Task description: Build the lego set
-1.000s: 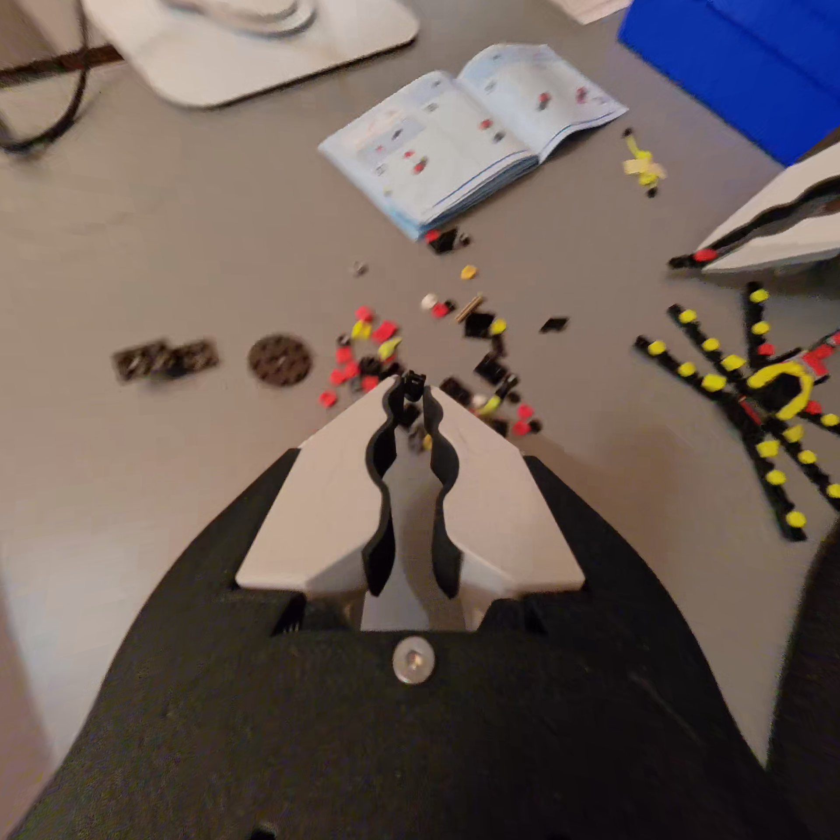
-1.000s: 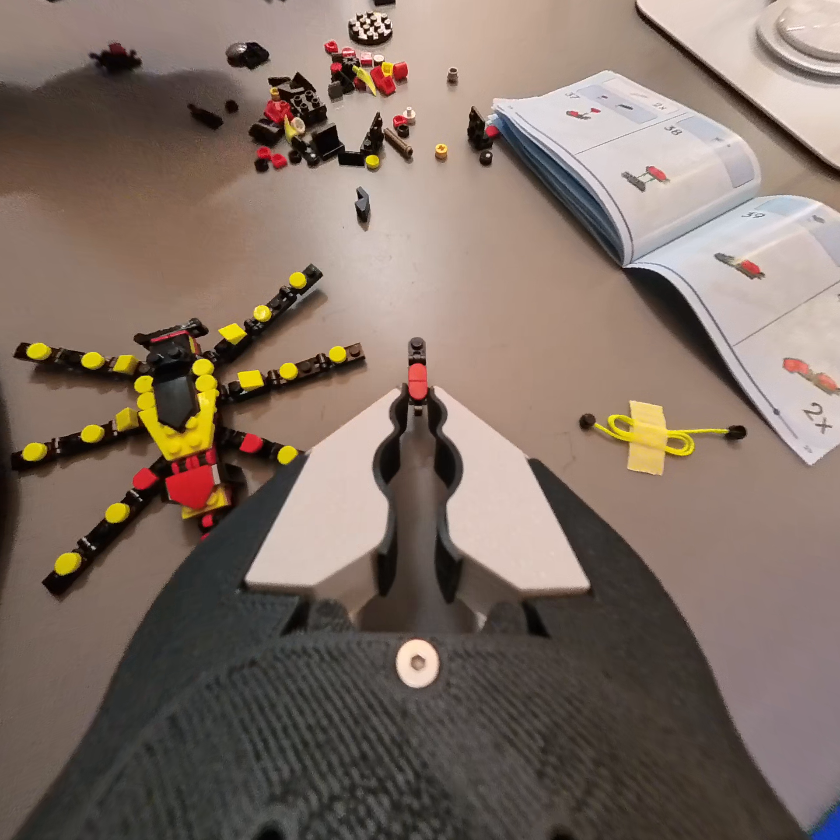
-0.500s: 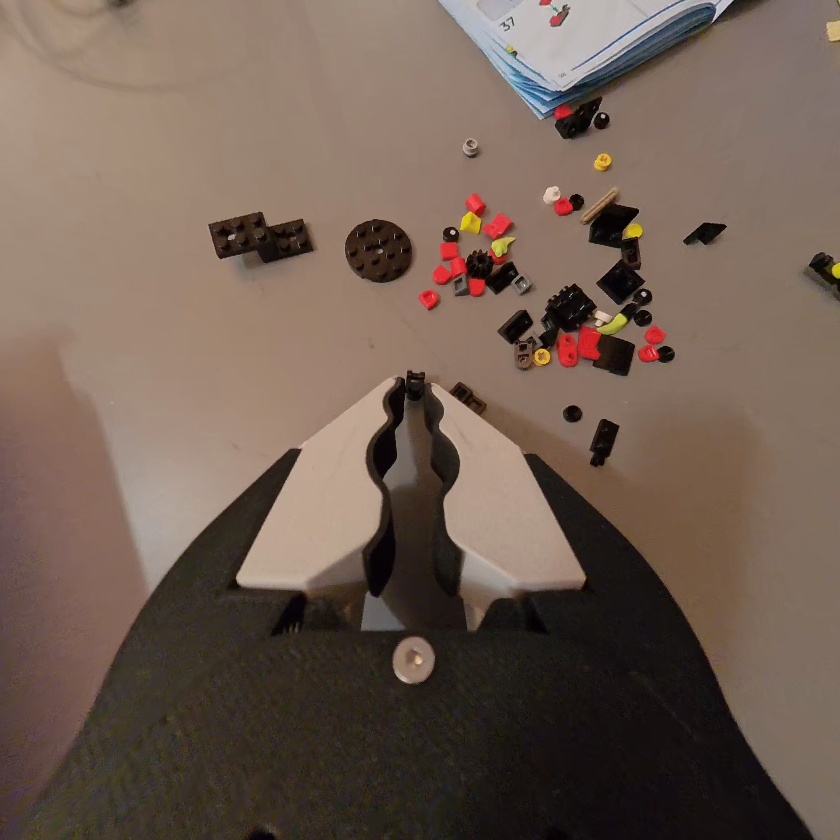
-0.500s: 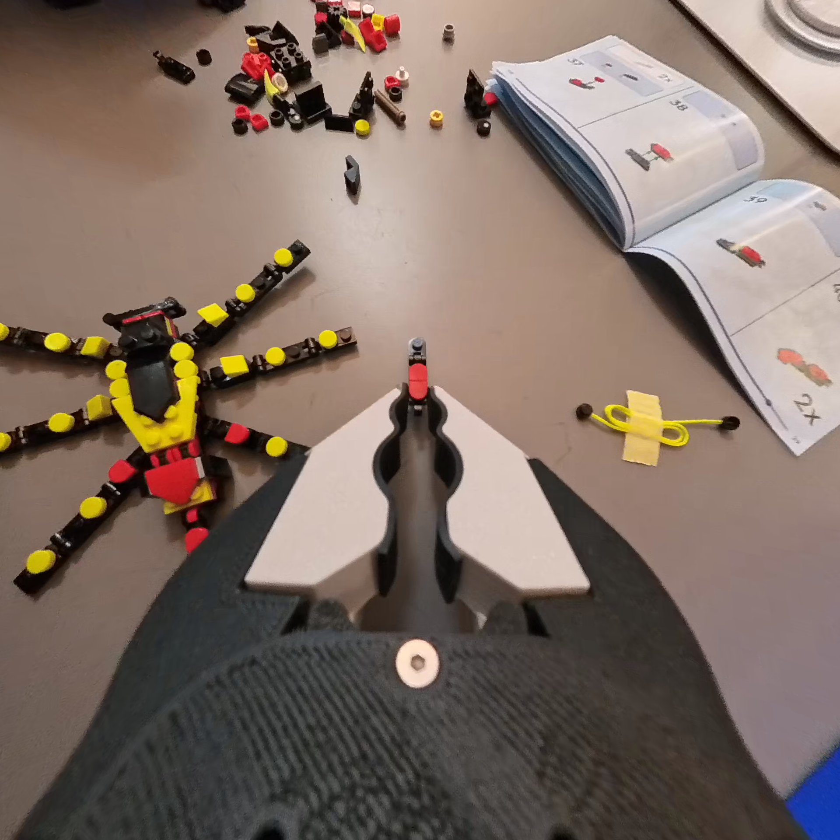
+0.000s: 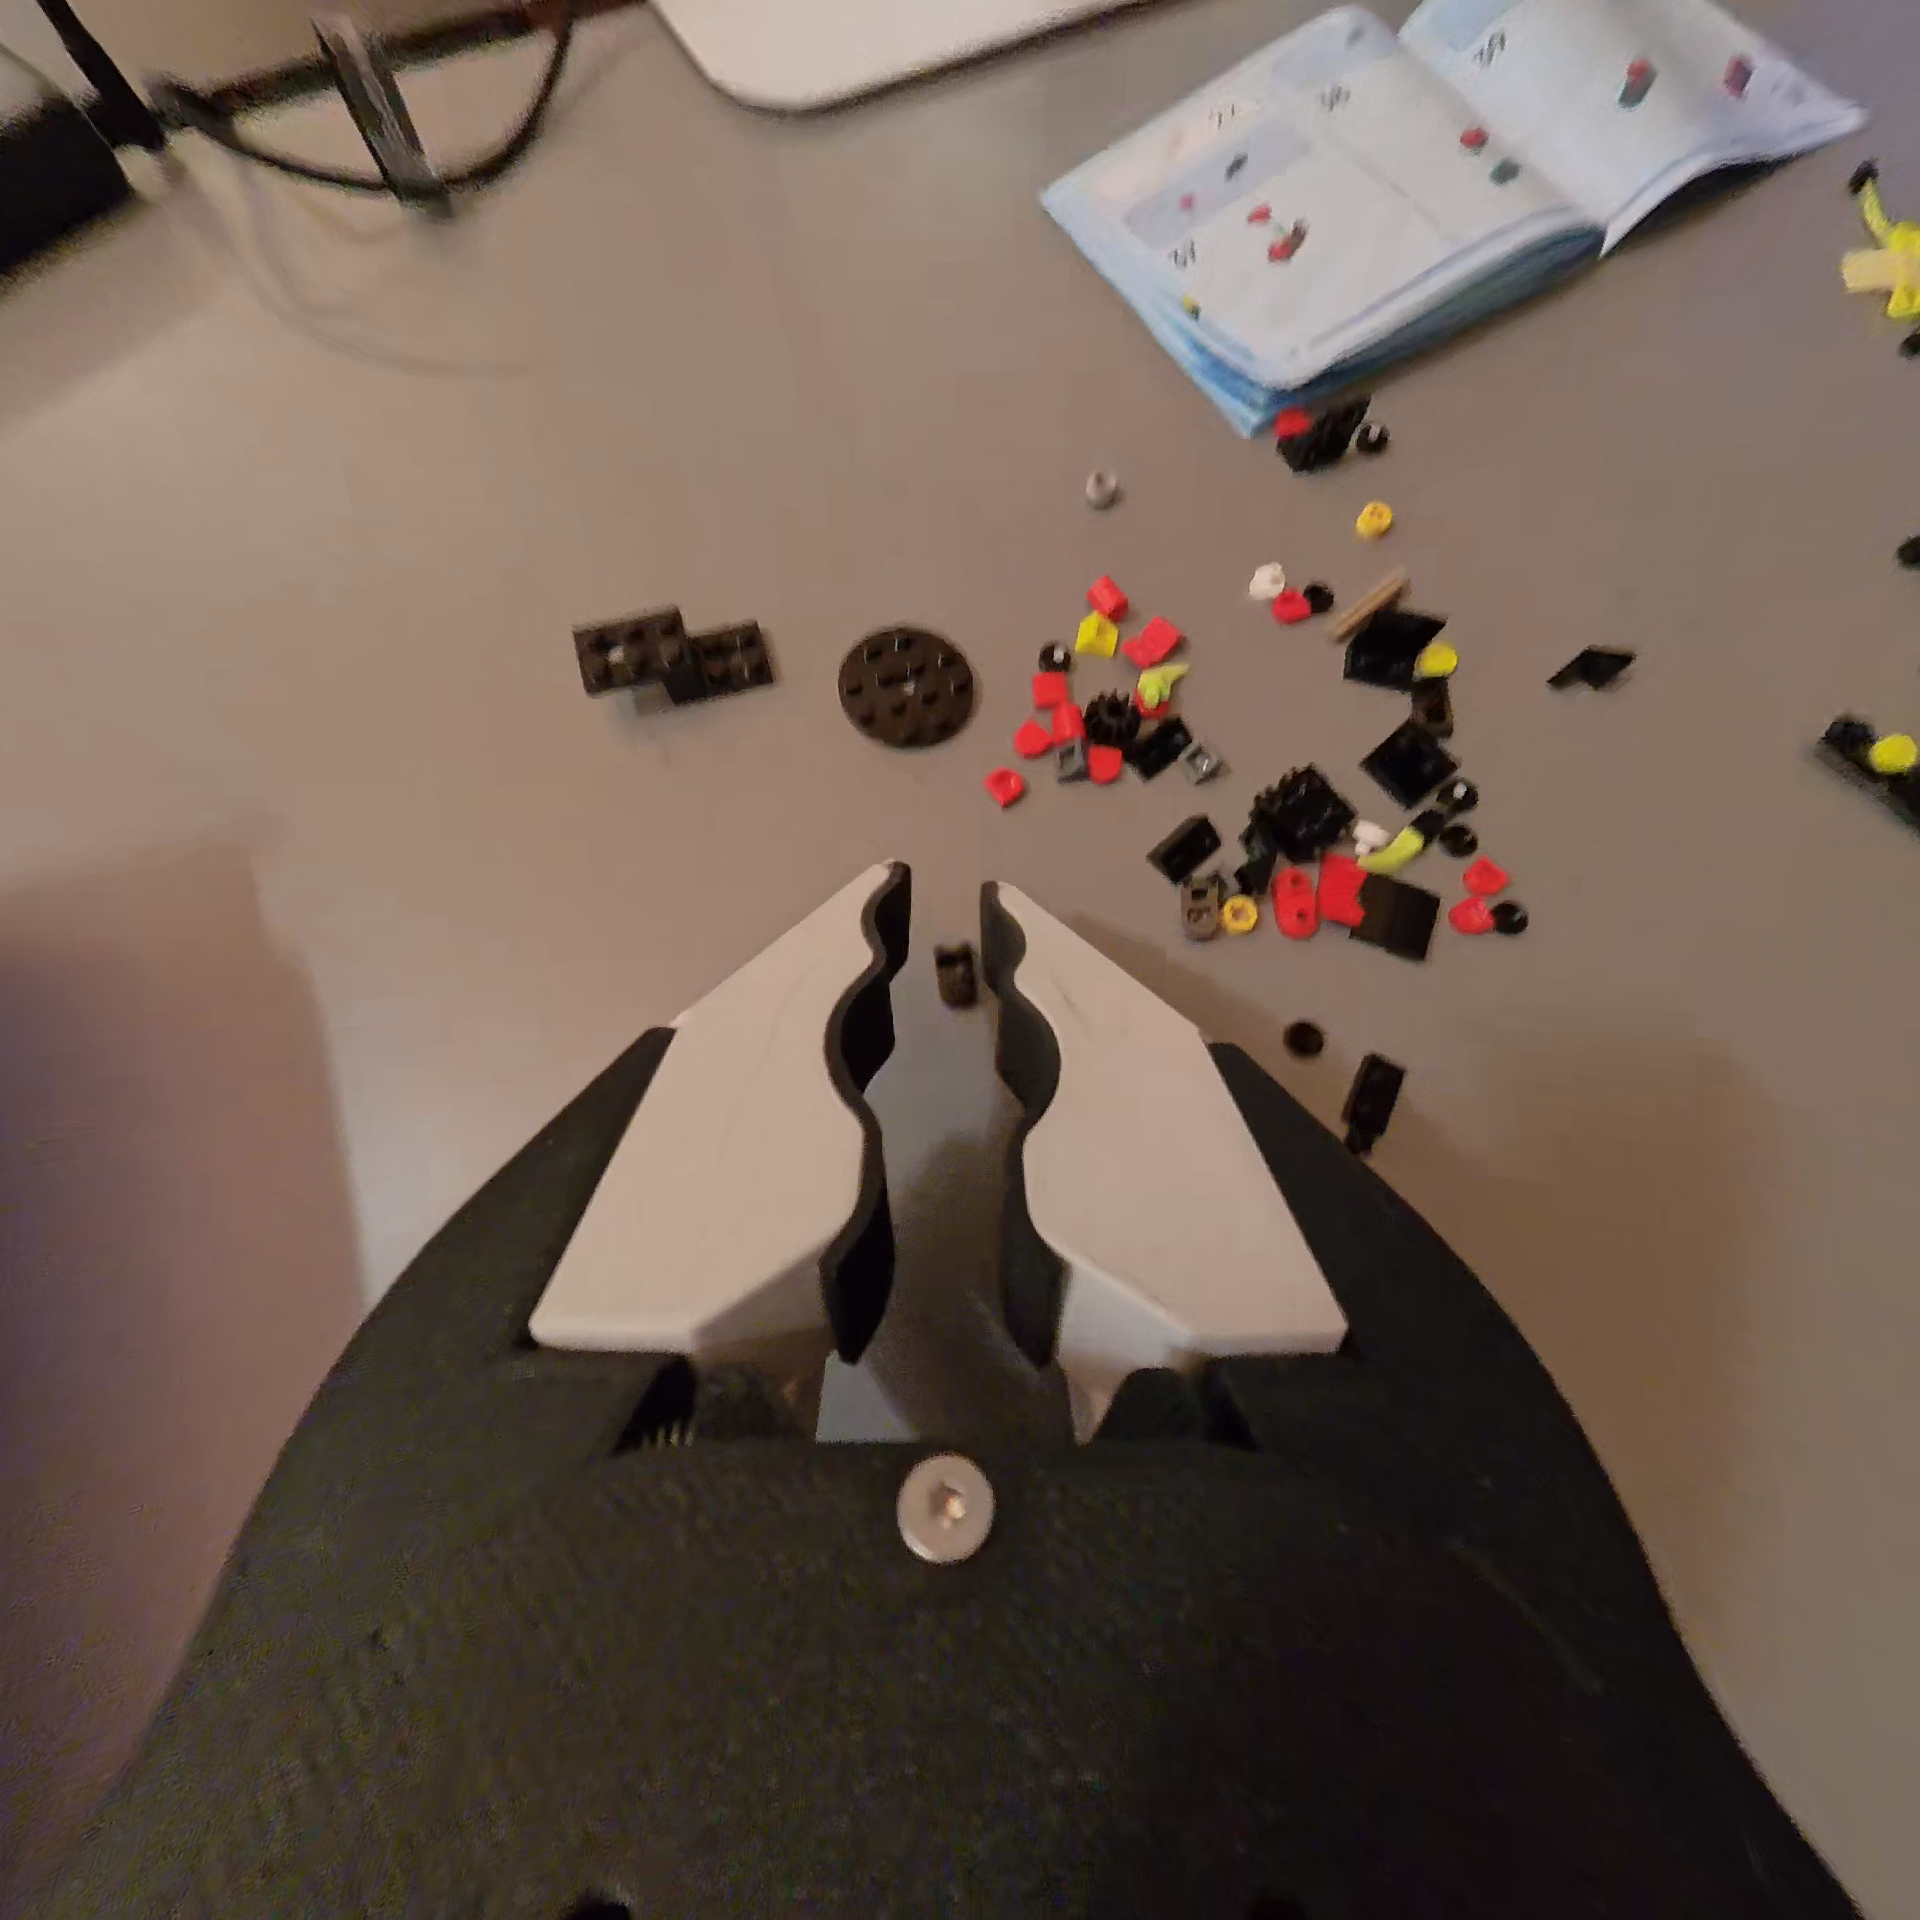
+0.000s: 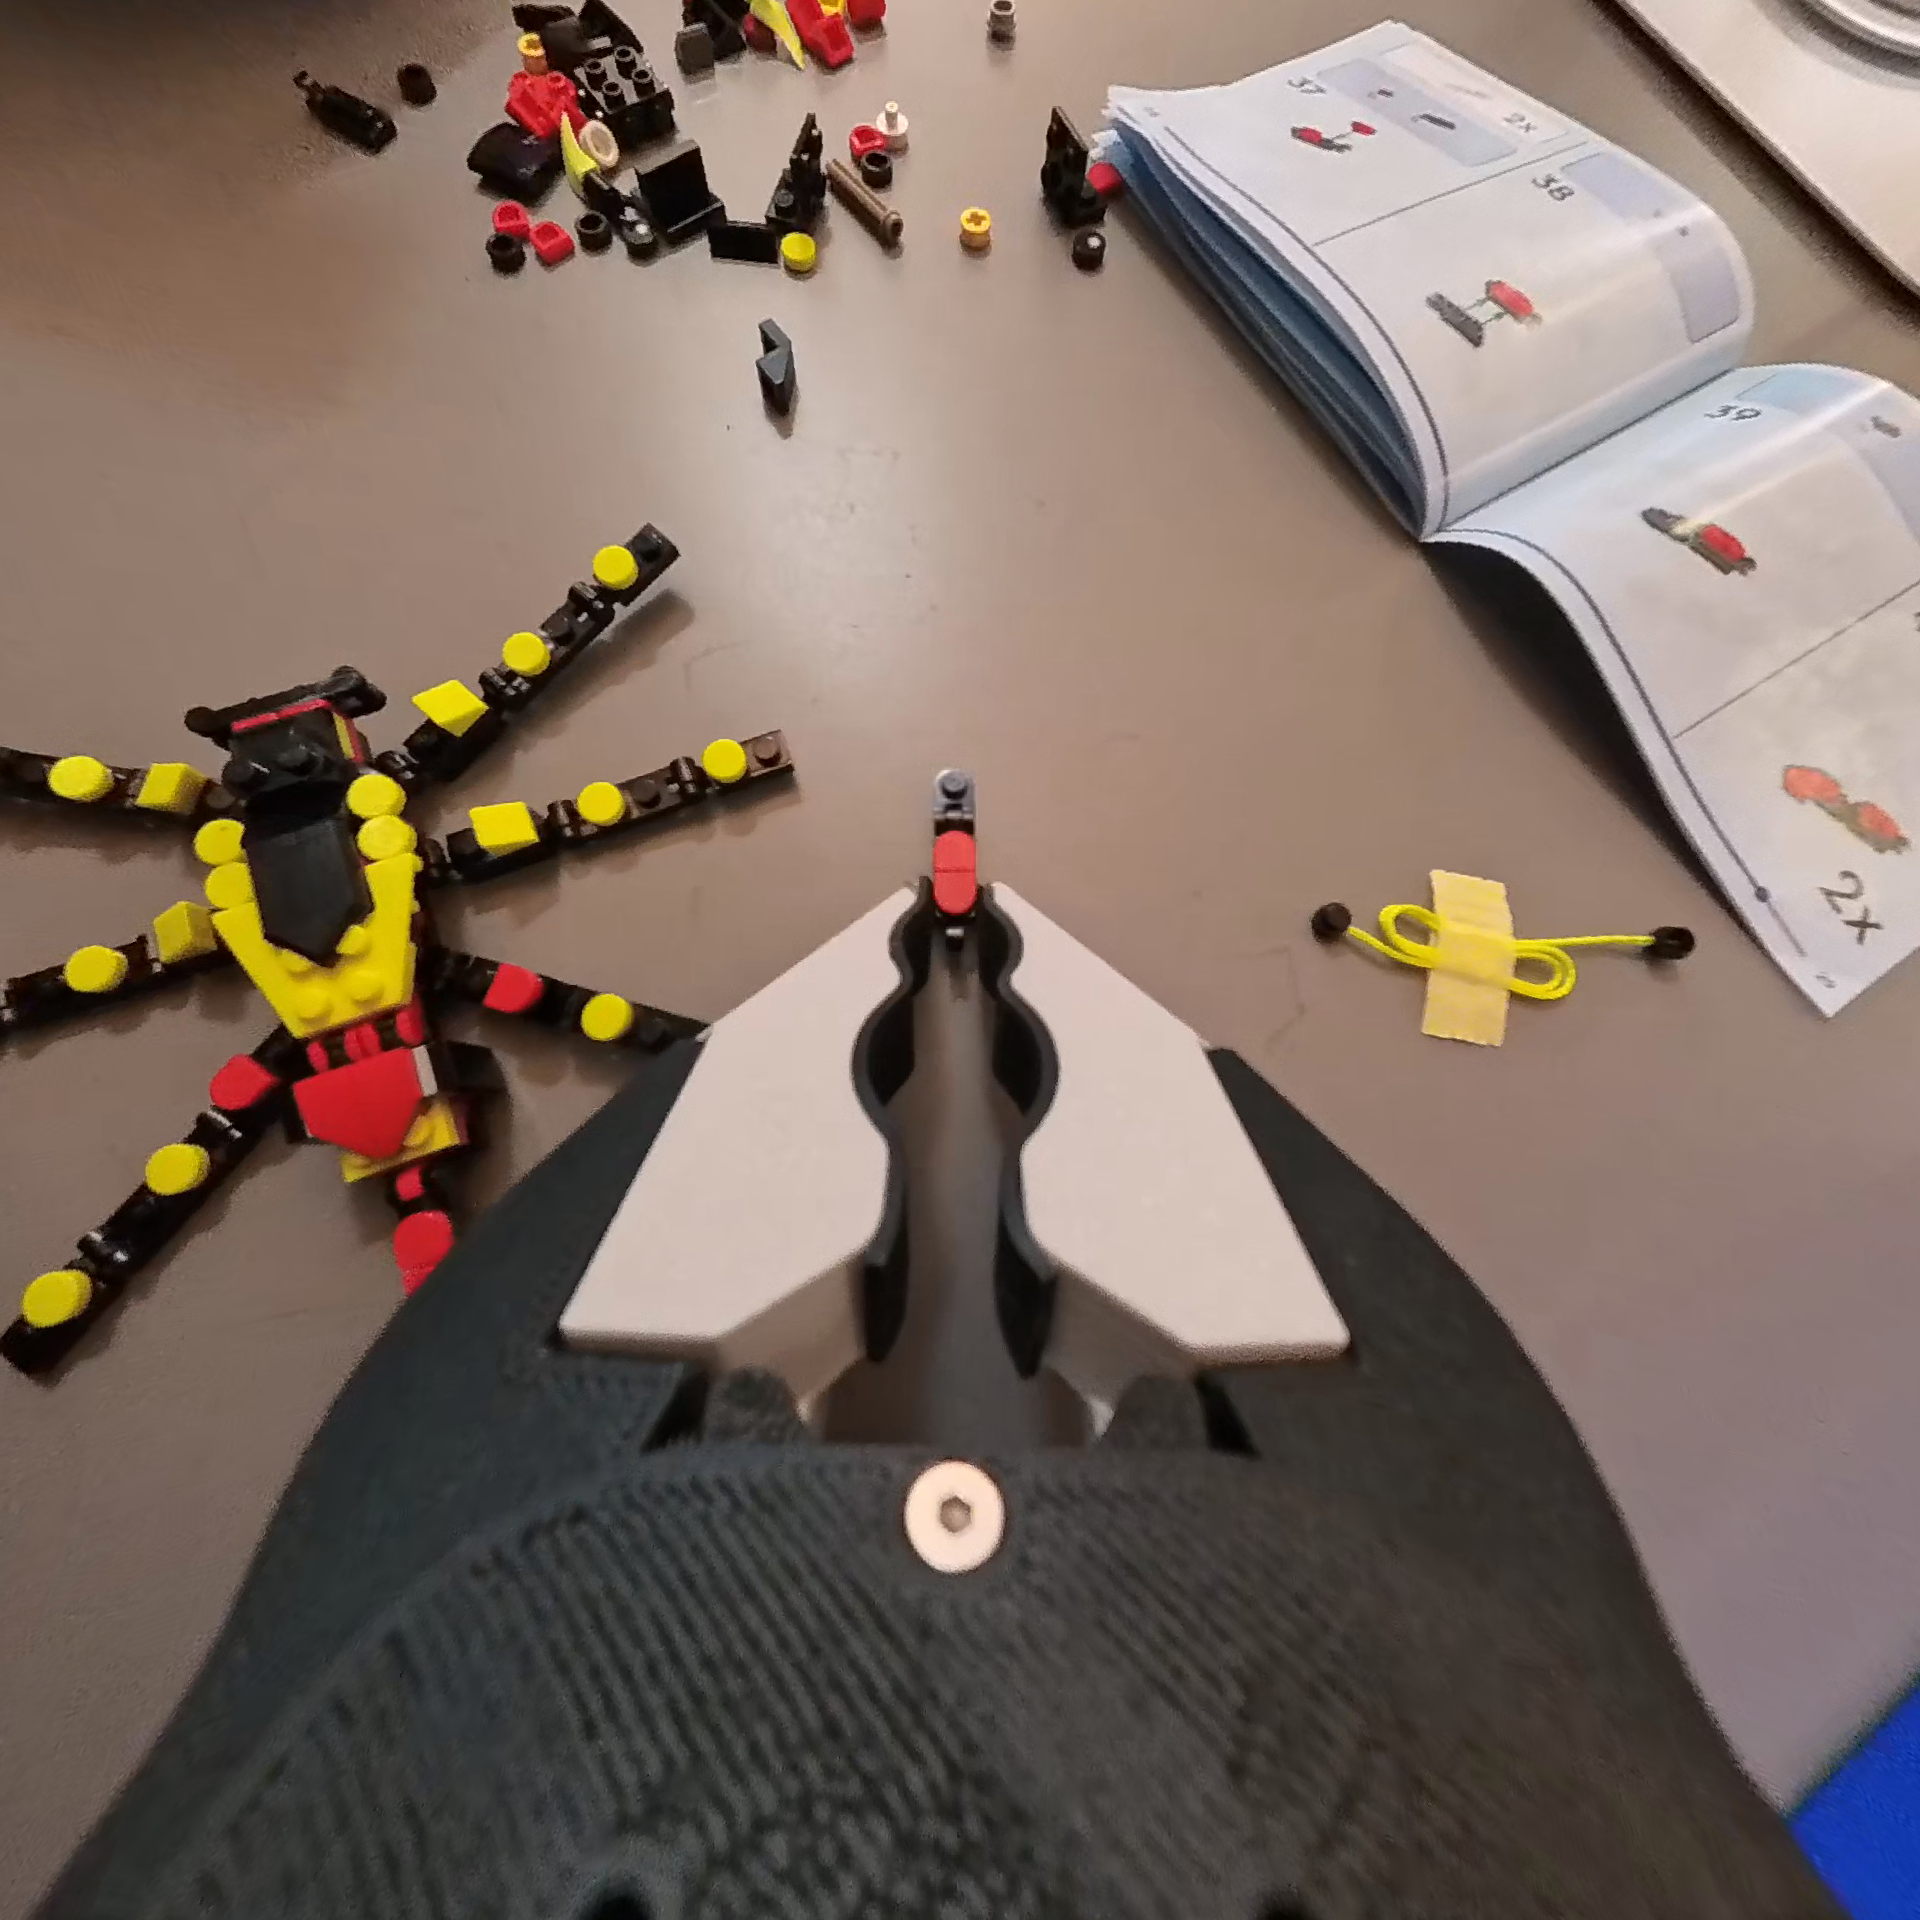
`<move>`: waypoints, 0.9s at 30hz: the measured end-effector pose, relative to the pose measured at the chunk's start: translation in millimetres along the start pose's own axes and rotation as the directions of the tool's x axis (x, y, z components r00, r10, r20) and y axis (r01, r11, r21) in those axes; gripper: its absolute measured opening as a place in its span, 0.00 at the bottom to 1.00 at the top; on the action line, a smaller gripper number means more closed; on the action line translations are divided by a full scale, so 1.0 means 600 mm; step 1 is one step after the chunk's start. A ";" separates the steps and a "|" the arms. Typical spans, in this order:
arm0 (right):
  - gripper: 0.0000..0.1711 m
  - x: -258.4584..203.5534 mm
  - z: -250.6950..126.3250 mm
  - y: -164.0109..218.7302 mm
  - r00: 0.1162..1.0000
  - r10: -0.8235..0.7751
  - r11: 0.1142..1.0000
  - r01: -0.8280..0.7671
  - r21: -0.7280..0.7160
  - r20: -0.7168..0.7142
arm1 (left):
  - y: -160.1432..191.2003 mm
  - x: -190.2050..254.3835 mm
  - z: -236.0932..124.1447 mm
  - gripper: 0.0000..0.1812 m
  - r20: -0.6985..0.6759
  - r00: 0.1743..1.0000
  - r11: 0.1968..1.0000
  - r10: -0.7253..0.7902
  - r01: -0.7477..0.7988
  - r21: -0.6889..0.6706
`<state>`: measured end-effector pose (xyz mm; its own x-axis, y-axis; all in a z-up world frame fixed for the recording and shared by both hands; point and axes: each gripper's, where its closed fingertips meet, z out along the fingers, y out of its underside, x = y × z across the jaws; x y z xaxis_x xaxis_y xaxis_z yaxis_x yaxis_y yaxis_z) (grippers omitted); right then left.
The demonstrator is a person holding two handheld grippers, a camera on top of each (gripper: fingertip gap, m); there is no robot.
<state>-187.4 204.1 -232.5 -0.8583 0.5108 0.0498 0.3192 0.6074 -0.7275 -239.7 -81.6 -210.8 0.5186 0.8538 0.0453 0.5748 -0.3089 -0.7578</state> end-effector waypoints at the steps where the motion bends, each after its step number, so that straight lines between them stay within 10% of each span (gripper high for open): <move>1: 0.04 0.002 0.001 0.001 1.000 0.005 1.000 -0.005 0.000 -0.002 | -0.013 0.005 0.000 0.06 -0.003 1.000 1.000 0.000 0.000 0.025; 27: 0.10 0.008 -0.011 -0.019 0.999 -0.012 0.999 0.014 0.043 -0.051 | -0.057 0.087 0.109 0.03 -0.131 0.991 0.992 0.007 -0.023 -0.123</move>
<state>-192.3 203.7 -219.1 -0.8405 0.5337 0.0931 0.2894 0.5875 -0.7557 -273.6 1.0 -225.2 0.6008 0.7895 0.1252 0.6360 -0.3773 -0.6731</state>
